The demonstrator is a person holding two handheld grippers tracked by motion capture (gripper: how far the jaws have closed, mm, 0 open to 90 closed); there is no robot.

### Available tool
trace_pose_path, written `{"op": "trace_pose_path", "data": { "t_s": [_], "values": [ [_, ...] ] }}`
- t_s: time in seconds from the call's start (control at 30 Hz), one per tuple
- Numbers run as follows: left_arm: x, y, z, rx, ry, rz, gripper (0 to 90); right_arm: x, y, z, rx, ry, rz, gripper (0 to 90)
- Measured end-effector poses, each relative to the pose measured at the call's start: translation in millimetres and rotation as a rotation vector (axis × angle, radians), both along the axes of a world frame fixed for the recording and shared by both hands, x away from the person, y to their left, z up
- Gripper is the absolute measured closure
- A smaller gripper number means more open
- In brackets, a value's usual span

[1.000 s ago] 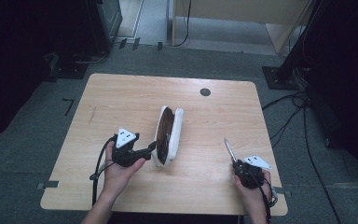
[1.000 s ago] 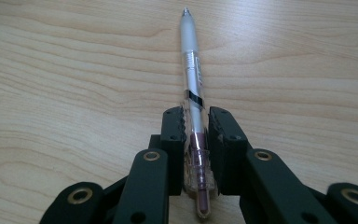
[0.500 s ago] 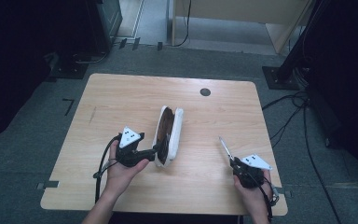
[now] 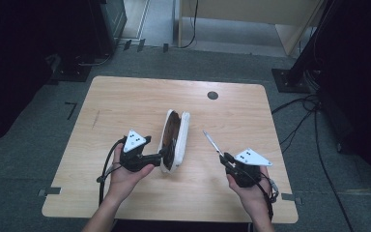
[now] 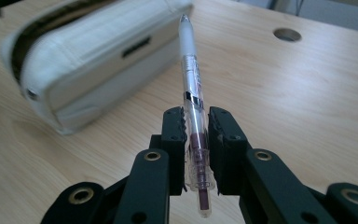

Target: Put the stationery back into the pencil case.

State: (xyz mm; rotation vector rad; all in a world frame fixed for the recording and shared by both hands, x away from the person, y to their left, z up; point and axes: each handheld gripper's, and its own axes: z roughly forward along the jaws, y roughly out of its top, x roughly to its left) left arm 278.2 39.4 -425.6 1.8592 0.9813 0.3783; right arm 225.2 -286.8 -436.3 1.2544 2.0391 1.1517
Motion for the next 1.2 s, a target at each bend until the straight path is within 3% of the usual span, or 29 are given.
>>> {"op": "trace_pose_path", "data": {
  "t_s": [0.33, 0.47, 0.67, 0.77, 1.03, 1.2],
  "values": [
    [1.6, -8.8, 7.4, -0.051, 0.009, -0.028, 27.5, 3.0, 43.2, 16.4, 0.032, -0.041, 0.099, 77.5],
    [3.4, -10.6, 8.4, -0.079, 0.032, -0.040, 29.3, 2.6, 55.9, 18.9, 0.044, -0.052, 0.127, 77.5],
    [7.2, -11.9, 11.1, -0.161, 0.097, -0.063, 33.6, 0.1, 70.7, 18.0, 0.087, -0.059, 0.142, 77.5],
    [11.2, -11.3, 10.6, -0.181, 0.118, -0.044, 35.8, -1.3, 76.8, 17.3, 0.103, -0.063, 0.148, 77.6],
    [14.6, -12.2, 10.2, -0.214, 0.164, -0.057, 42.2, -3.1, 88.4, 15.8, 0.112, -0.074, 0.160, 77.5],
    [18.6, -10.3, 10.6, -0.267, 0.198, -0.064, 43.6, -5.9, 92.5, 11.6, 0.119, -0.079, 0.154, 77.6]
  ]
}}
